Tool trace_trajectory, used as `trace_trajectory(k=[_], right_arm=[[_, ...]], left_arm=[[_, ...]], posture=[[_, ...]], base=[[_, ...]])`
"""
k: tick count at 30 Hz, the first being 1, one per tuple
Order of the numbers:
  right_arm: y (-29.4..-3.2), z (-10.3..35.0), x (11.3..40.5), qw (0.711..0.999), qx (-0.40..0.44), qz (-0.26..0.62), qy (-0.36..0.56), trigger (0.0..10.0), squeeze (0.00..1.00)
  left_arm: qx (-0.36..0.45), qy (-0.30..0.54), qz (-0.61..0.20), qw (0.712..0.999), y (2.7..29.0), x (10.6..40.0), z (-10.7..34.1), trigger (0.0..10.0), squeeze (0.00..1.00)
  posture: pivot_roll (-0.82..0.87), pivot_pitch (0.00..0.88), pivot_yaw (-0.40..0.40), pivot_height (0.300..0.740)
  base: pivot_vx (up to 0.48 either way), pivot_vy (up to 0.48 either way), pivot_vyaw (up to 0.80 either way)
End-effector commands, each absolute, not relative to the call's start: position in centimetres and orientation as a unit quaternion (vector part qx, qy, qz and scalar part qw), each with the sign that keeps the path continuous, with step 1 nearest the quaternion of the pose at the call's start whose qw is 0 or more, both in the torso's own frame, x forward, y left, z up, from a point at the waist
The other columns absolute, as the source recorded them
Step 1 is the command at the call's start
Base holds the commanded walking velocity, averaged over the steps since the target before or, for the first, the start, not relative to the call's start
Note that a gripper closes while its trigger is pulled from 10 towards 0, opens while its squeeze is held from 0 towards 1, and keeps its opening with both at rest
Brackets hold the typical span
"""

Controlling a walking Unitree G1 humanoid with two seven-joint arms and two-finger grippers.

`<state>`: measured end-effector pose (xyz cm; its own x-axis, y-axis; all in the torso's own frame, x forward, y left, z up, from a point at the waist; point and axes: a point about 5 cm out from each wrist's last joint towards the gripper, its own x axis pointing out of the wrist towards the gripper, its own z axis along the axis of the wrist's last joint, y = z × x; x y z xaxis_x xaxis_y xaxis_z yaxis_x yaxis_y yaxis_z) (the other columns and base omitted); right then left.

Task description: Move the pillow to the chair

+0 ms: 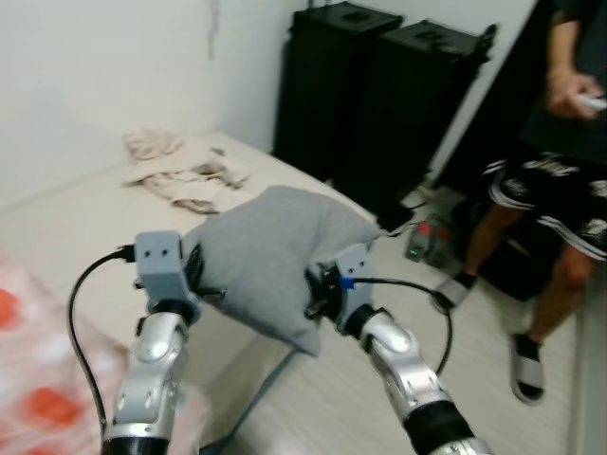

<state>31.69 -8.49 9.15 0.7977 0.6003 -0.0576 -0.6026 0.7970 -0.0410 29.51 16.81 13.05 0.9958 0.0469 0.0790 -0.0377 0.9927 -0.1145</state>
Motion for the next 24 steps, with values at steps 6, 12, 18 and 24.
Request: trace_trajectory(k=[6, 12, 18, 24], right_arm=[[-7.8, 9.4, 31.6, 0.936, -0.049, 0.347, 0.017, 10.0, 0.0], [-7.8, 9.3, 31.5, 0.936, -0.051, 0.347, 0.019, 10.0, 0.0], [-8.0, 8.9, 31.5, 0.938, -0.05, 0.341, 0.028, 10.0, 0.0], [-8.2, 8.7, 31.4, 0.941, -0.048, 0.335, 0.034, 10.0, 0.0]], left_arm=[[-0.054, -0.064, -0.003, 0.997, 15.5, 29.7, 13.9, 10.0, 0.0], [-0.051, -0.062, -0.003, 0.997, 15.6, 29.6, 13.8, 10.0, 0.0], [-0.04, -0.045, -0.013, 0.998, 15.5, 29.4, 12.9, 10.0, 0.0], [-0.041, -0.013, -0.026, 0.999, 15.2, 29.2, 12.0, 10.0, 0.0]], posture=[[0.07, 0.068, -0.062, 0.74], [0.07, 0.063, -0.062, 0.74], [0.07, 0.061, -0.059, 0.74], [0.07, 0.071, -0.056, 0.74]], base=[[0.0, 0.0, -0.8], [0.0, 0.0, -0.8], [0.0, 0.0, -0.8], [0.0, 0.0, -0.8]])
